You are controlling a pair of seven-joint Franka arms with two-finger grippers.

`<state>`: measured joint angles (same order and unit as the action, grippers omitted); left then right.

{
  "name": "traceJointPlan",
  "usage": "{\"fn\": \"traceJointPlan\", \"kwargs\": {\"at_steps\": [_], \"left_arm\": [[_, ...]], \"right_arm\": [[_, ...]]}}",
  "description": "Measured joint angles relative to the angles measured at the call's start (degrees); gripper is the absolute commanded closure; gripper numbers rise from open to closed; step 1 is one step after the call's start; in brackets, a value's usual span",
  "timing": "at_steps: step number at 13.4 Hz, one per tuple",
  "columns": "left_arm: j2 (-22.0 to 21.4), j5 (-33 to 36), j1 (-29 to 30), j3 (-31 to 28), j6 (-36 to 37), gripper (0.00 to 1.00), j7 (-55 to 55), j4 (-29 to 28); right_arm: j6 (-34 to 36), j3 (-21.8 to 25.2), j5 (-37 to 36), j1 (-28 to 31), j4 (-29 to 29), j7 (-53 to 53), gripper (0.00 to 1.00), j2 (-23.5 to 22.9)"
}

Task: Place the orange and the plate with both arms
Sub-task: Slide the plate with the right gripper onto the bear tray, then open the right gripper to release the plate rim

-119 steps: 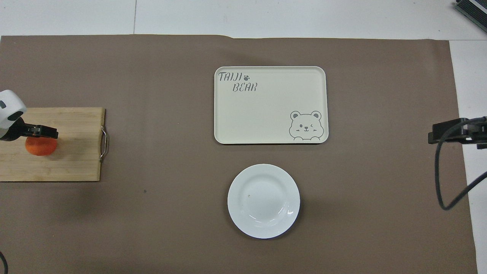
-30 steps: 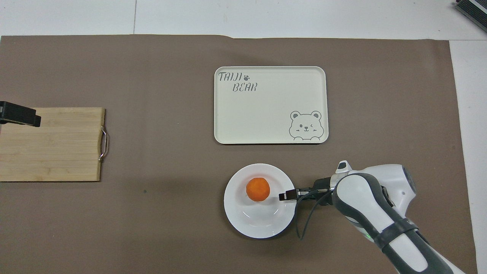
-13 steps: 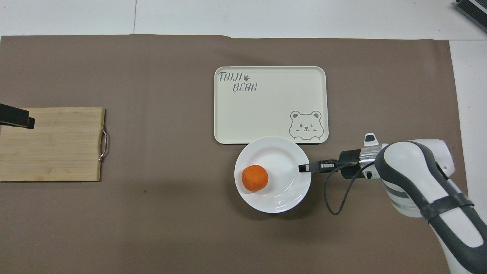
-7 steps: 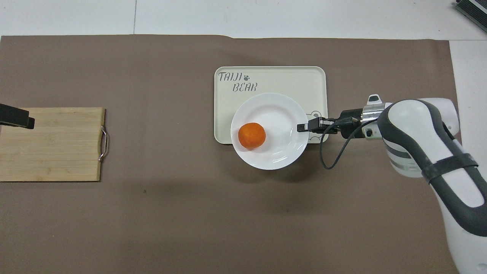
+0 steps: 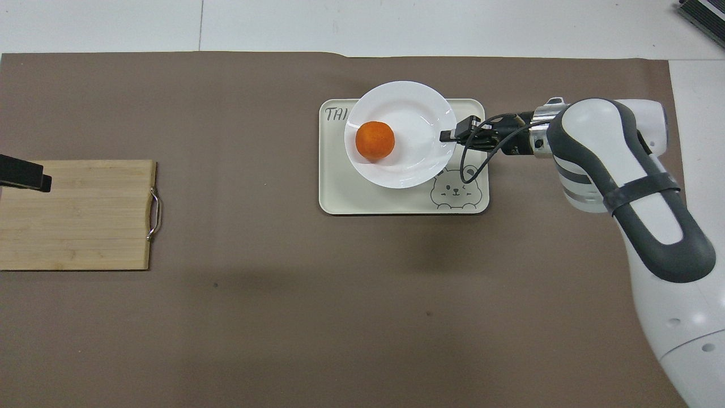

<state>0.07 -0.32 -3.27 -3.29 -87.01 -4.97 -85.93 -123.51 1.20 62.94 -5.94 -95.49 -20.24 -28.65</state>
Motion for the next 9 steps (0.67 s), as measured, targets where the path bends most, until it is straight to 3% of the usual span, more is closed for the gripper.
{"fn": "traceJointPlan", "kwargs": {"at_steps": [4, 9], "left_arm": [[0.0, 0.0, 0.0, 0.0, 0.0, 0.0, 0.0, 0.0], [0.0, 0.0, 0.0, 0.0, 0.0, 0.0, 0.0, 0.0]], "right_arm": [[-0.8, -0.1, 0.4, -0.8, 2.8, -0.2, 1.0, -3.8], [-0.9, -0.1, 0.5, -1.5, 1.4, -4.8, 1.0, -5.2]]}}
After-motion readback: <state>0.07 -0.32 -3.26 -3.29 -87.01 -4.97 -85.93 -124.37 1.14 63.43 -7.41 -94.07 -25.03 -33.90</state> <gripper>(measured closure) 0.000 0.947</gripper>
